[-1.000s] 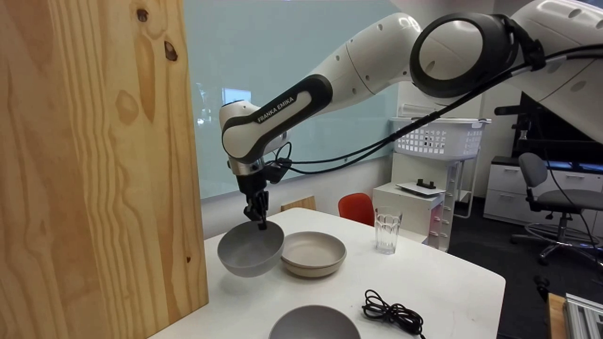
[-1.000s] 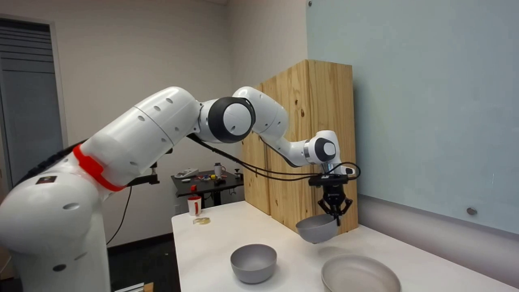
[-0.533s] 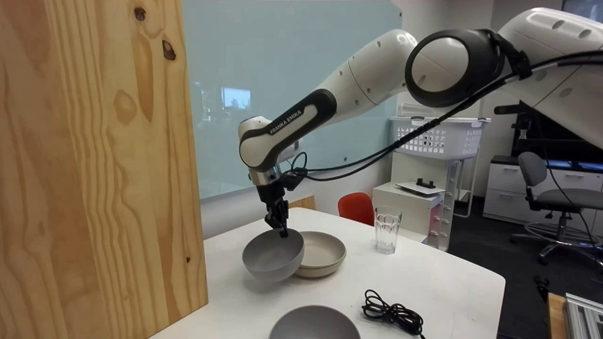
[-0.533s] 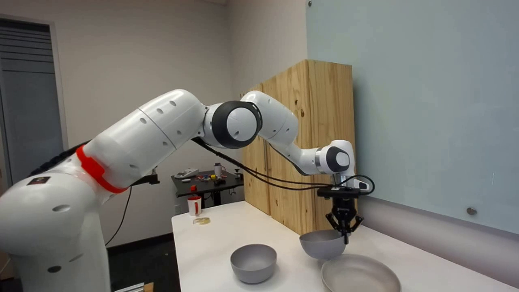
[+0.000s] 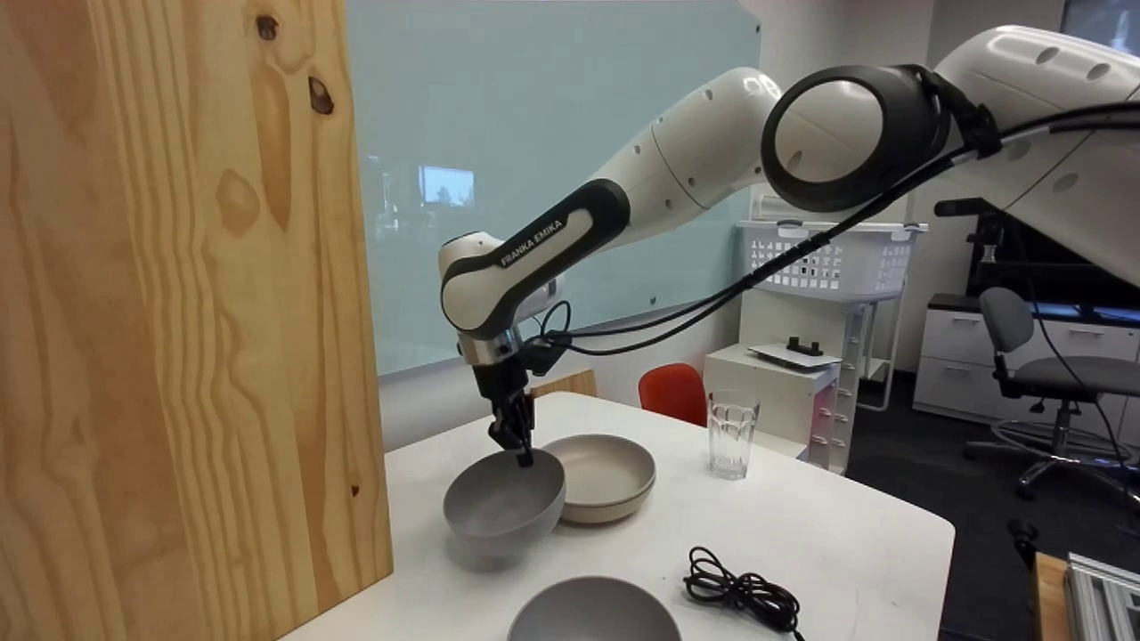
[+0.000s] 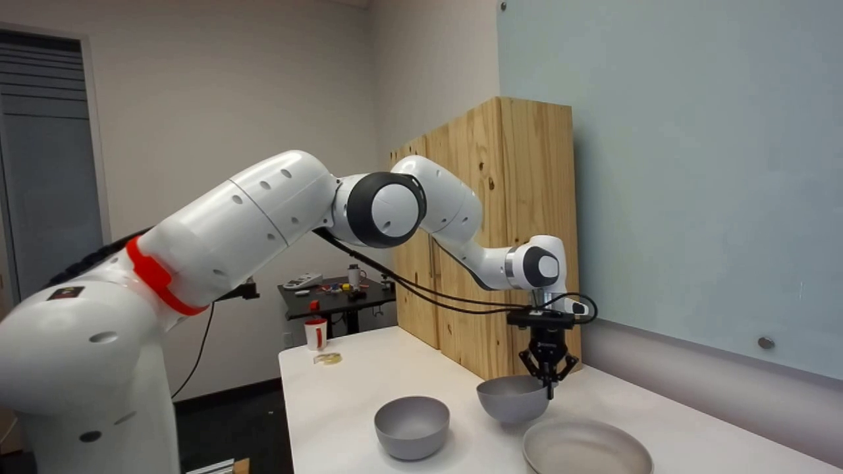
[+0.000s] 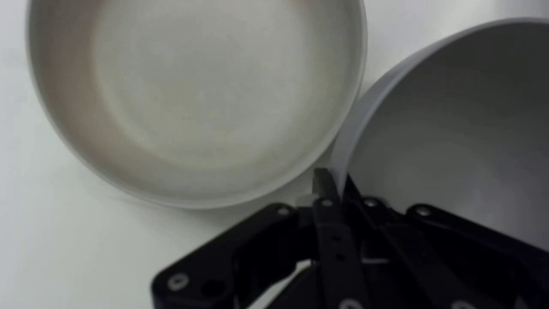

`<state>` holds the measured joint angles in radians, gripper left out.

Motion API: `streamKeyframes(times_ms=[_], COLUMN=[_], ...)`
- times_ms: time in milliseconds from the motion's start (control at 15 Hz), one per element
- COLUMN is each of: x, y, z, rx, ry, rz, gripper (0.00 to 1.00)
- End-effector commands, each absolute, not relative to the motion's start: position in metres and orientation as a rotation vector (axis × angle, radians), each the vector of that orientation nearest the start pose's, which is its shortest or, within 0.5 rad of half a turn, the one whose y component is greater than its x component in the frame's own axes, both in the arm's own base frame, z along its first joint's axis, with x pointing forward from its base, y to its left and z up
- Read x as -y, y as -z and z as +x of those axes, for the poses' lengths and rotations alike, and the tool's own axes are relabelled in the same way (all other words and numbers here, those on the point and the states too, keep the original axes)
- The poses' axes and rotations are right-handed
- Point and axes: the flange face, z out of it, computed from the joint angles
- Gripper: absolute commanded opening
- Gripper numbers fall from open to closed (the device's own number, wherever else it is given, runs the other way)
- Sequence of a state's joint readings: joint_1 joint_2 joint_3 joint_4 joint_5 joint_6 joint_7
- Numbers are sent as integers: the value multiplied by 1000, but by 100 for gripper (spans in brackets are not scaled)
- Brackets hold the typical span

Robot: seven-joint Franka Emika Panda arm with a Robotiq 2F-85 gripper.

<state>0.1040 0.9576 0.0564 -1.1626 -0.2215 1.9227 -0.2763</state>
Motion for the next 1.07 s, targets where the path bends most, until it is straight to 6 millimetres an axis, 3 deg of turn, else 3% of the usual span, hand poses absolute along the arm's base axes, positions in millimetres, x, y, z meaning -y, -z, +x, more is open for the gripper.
streamKeyframes(times_ms=[0, 133, 667, 1000], x=[-117, -120, -92, -105], y=[-183, -177, -150, -147], z=[733, 731, 729, 729], rx=[942, 950, 981, 1118], ry=[-356, -358, -446, -398], rz=[-3151, -3149, -3112, -3069], gripper=[1, 1, 1, 1])
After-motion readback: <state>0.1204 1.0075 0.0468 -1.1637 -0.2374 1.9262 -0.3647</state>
